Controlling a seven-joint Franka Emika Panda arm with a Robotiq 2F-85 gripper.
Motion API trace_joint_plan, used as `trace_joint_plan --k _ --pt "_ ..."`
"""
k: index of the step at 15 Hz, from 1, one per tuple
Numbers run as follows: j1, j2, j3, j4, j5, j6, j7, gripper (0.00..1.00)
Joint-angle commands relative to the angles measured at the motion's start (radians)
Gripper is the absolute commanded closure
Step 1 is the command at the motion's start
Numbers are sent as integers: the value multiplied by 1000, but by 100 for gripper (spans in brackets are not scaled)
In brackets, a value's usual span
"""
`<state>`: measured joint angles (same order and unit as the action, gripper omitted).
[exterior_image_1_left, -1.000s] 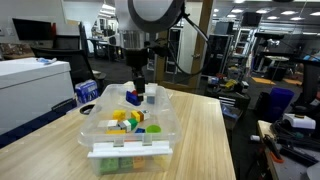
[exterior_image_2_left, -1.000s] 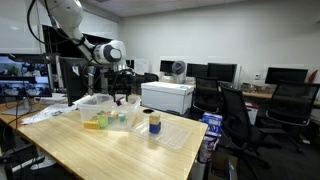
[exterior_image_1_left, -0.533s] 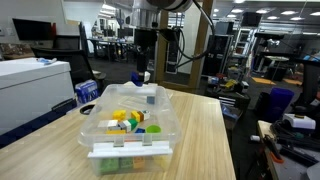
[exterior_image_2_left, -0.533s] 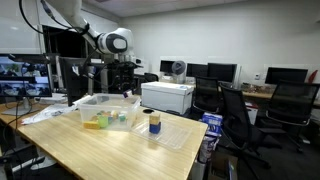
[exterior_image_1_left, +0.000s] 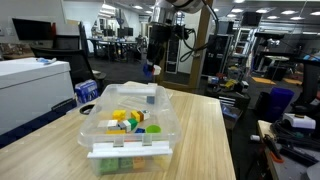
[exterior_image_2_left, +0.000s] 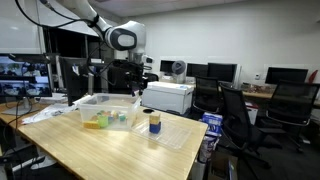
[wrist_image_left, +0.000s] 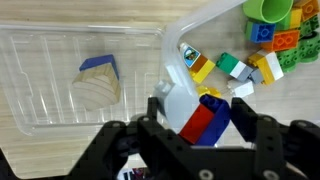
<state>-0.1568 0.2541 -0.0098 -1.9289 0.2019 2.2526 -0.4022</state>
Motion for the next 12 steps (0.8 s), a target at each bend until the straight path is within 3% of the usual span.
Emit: trace_joint_plan --k 1,7,12 --pt "-33 -38 -14 -41 93 9 1 51" --pt "-84 -15 -43 -36 237 -3 9 51" --pt "-94 5 -87 -19 245 -19 147 51"
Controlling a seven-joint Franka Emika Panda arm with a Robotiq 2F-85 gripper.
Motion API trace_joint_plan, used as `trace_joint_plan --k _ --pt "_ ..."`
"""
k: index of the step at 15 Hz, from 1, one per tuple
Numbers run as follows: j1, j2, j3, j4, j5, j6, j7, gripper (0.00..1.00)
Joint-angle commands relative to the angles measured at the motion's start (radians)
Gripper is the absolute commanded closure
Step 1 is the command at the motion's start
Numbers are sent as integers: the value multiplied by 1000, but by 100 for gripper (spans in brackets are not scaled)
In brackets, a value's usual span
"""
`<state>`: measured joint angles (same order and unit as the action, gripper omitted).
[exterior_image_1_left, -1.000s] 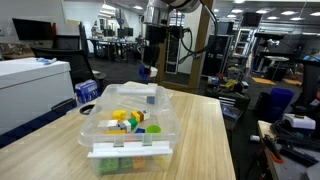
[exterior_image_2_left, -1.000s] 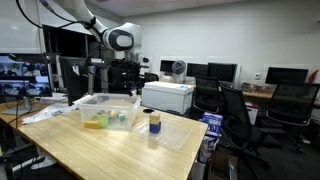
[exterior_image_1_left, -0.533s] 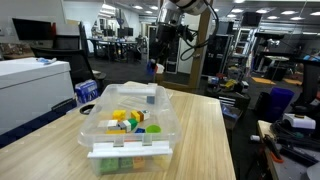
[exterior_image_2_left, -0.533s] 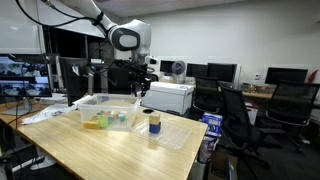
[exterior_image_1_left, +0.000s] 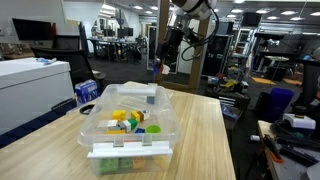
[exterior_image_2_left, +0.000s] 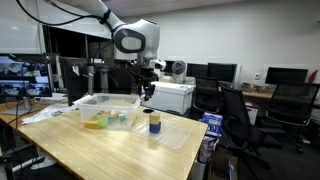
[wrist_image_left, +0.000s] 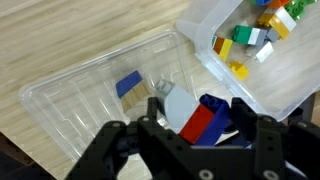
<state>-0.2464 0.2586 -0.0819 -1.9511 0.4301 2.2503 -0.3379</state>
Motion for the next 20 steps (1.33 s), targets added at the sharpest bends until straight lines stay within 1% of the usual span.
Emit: trace_joint_plan --k 1,6,11,16,20 --pt "-3 6 -21 11 11 -18 116 51" --pt "1 40 -31 51 10 -35 237 51" --pt "6 85 -40 102 -13 -13 342 51" --pt "8 141 -46 174 -27 -22 420 51" --pt "8 199 -39 228 -26 -37 457 51"
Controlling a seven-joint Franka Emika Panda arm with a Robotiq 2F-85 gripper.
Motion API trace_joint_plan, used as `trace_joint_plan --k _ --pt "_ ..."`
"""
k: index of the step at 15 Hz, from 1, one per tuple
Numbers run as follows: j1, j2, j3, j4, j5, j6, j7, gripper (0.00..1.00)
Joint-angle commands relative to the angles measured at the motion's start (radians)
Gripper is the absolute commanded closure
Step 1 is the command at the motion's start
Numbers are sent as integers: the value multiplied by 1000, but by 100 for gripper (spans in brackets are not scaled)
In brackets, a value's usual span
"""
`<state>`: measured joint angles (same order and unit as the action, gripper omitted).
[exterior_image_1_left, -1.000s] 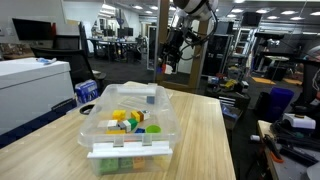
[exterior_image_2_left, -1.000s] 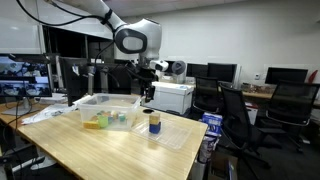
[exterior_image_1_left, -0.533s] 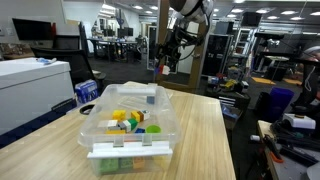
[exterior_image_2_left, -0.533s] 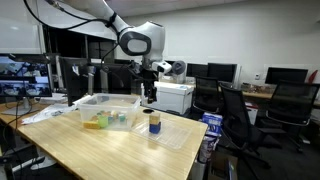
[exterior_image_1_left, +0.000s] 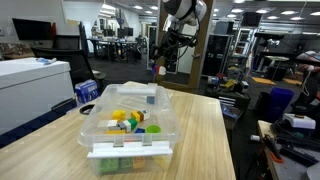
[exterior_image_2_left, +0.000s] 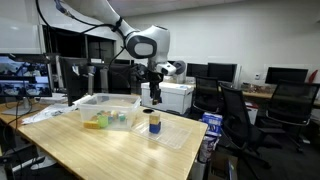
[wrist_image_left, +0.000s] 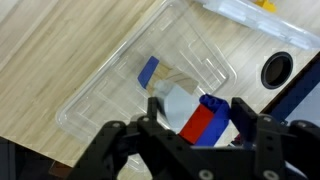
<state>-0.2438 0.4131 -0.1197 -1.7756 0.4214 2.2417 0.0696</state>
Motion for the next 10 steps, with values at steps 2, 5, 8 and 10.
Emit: trace_joint_plan --k 2,5,8,10 --pt "4 76 5 81 -12 -41 55 51" --pt "-2 119 13 127 -9 -65 56 51" --pt "-3 155 14 171 -14 -95 63 51" --pt "-1 174 16 193 -14 -108 71 51"
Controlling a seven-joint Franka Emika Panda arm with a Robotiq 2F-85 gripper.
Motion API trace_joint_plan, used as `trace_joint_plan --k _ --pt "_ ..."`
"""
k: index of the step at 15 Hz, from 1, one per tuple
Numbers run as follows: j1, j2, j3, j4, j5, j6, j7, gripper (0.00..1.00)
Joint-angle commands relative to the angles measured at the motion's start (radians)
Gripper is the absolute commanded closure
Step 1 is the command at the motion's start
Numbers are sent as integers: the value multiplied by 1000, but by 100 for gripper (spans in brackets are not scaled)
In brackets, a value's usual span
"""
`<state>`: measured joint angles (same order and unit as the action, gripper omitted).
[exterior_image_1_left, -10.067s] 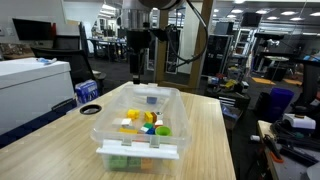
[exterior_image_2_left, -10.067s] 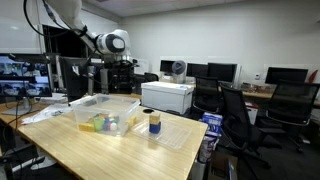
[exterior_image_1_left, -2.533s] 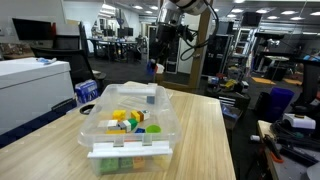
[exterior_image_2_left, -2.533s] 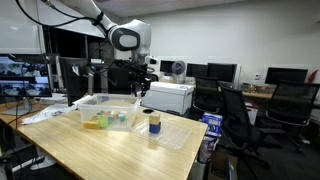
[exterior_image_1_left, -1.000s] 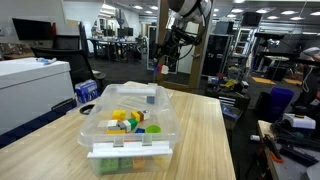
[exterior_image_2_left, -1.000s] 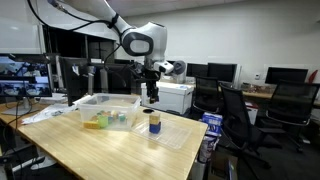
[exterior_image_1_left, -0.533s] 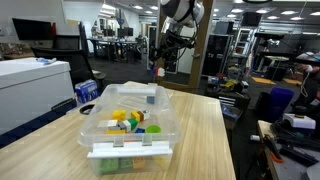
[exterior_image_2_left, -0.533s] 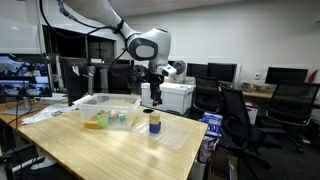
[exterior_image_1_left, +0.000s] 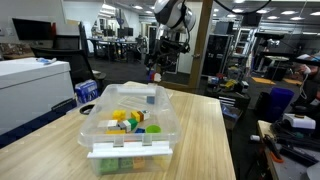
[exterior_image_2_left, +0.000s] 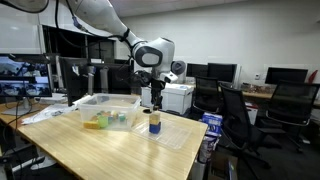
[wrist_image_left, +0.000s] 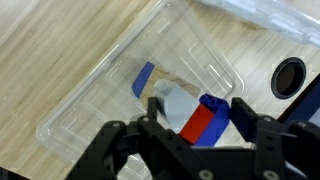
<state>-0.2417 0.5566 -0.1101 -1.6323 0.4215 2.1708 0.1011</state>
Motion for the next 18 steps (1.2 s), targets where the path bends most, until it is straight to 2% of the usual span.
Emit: trace_joint_plan --k 1,12,13,14,18 --pt "-2 40 7 60 -15 -44 42 51" --pt "20 90 -6 114 -66 -97 126 51" --pt "23 89 -7 112 -75 -95 135 12" --pt "24 87 -9 111 -86 -95 143 1" --pt "26 73 -5 103 -105 -92 141 0"
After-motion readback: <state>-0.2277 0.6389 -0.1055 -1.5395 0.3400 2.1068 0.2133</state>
